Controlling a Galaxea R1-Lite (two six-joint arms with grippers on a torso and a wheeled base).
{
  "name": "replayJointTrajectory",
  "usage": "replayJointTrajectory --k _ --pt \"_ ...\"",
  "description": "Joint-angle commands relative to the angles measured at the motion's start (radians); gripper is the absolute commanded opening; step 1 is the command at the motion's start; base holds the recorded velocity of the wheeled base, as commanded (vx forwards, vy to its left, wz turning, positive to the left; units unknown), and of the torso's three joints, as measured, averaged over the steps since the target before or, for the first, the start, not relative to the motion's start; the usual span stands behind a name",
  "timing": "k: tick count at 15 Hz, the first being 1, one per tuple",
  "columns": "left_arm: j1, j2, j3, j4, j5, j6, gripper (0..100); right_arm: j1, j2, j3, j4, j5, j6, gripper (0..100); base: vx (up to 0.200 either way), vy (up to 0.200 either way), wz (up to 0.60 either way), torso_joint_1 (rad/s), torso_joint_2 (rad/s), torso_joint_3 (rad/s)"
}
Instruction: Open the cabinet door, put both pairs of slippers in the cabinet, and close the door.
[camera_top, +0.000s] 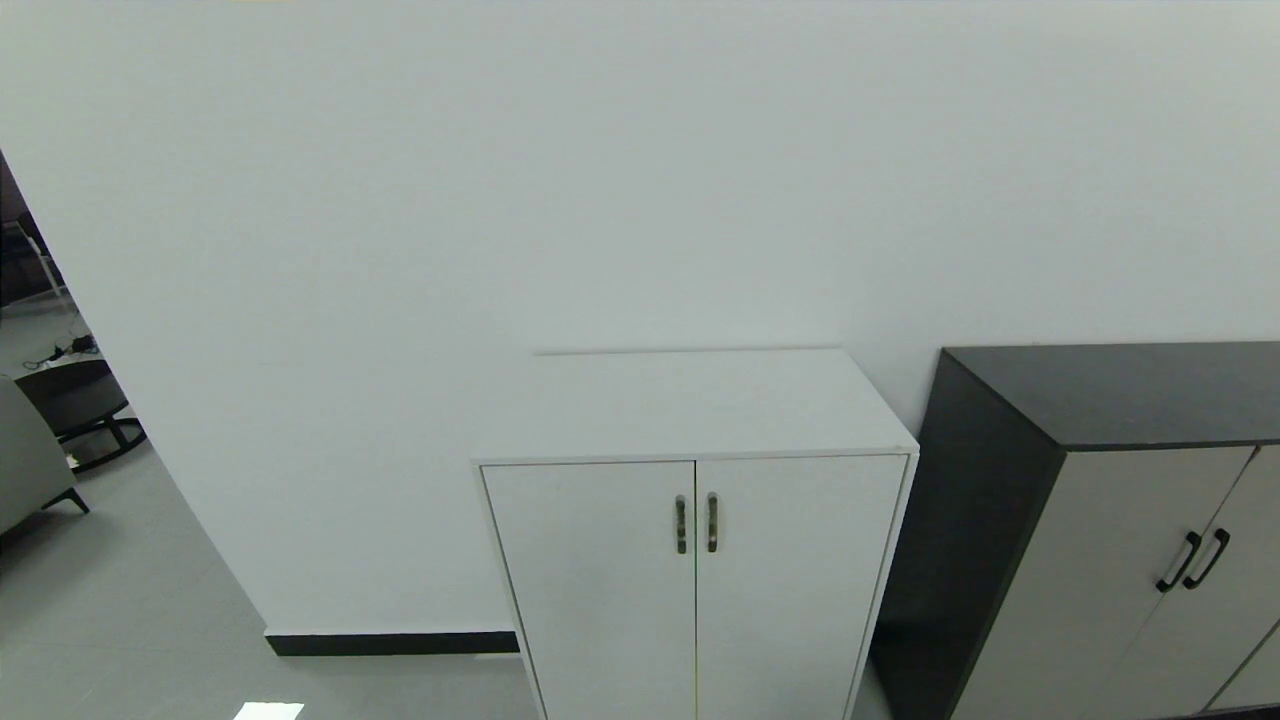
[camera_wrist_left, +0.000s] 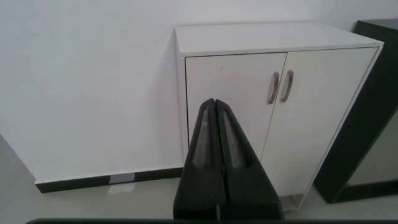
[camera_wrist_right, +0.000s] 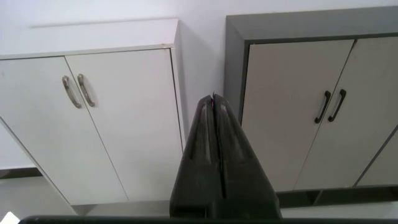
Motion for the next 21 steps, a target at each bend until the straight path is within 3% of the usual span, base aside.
replayJointTrajectory --k 1,21 --pt "0.001 0.001 0.000 0.000 0.000 0.000 0 0.000 0.000 -0.001 0.000 0.000 -0.002 0 0.000 0.000 0.00 0.000 0.00 0.000" --pt "0.000 0.001 0.000 0.000 0.000 0.000 0 0.000 0.000 -0.001 0.000 0.000 -0.002 0 0.000 0.000 0.00 0.000 0.00 0.000"
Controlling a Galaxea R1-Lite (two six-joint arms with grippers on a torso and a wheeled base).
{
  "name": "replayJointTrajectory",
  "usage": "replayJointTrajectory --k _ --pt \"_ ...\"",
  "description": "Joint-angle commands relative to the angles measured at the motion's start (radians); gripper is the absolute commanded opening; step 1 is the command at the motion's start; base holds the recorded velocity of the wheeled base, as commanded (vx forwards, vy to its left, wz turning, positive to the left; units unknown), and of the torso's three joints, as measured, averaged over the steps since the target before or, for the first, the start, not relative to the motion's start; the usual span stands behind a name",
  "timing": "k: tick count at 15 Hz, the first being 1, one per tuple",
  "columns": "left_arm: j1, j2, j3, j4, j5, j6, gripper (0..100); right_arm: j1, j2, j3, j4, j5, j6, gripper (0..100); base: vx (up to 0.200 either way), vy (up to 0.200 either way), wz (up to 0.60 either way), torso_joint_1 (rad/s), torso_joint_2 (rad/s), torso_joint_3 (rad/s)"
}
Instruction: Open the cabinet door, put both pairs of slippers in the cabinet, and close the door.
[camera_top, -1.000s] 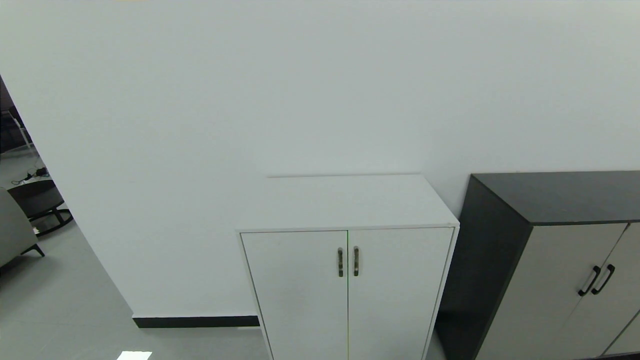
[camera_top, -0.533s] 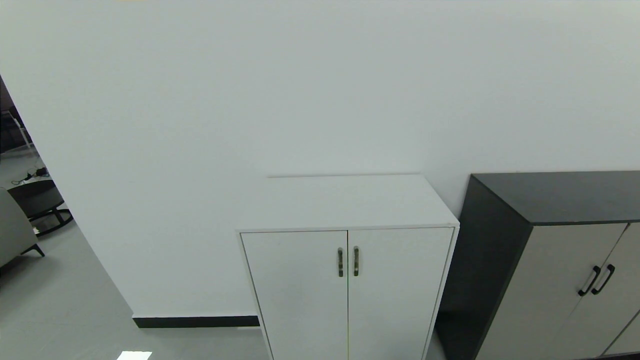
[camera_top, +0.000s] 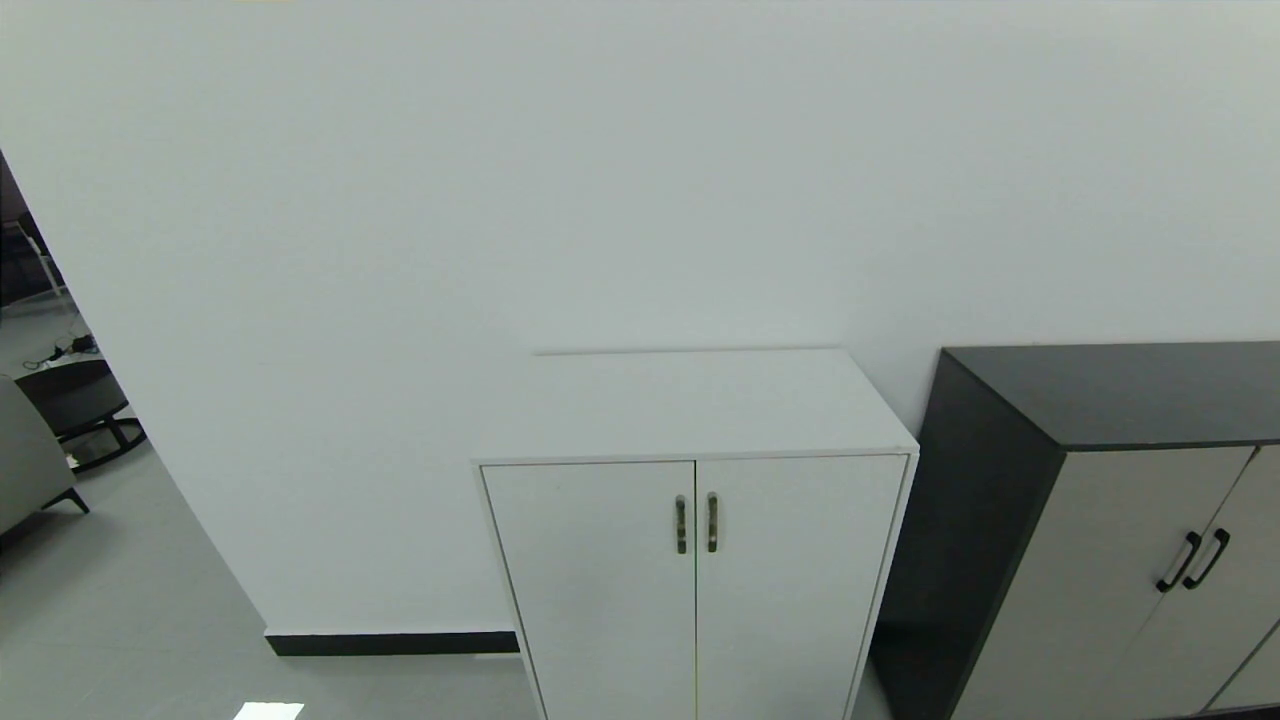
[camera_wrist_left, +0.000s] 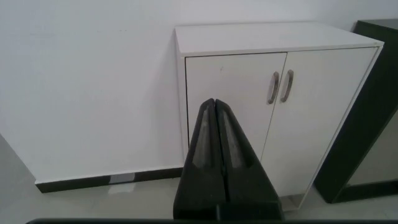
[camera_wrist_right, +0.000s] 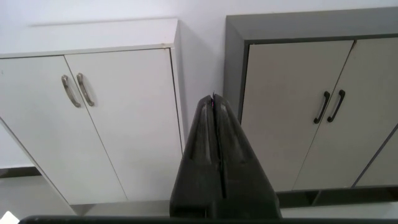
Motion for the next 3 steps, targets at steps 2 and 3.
replayJointTrajectory --k 2,3 --pt "0.000 0.001 0.000 0.000 0.000 0.000 0 0.000 0.000 0.000 0.000 0.000 0.000 0 0.000 0.000 0.00 0.000 0.00 0.000" --pt "0.000 0.001 0.000 0.000 0.000 -0.001 0 0.000 0.000 0.001 0.000 0.000 0.000 0 0.000 0.000 0.00 0.000 0.00 0.000"
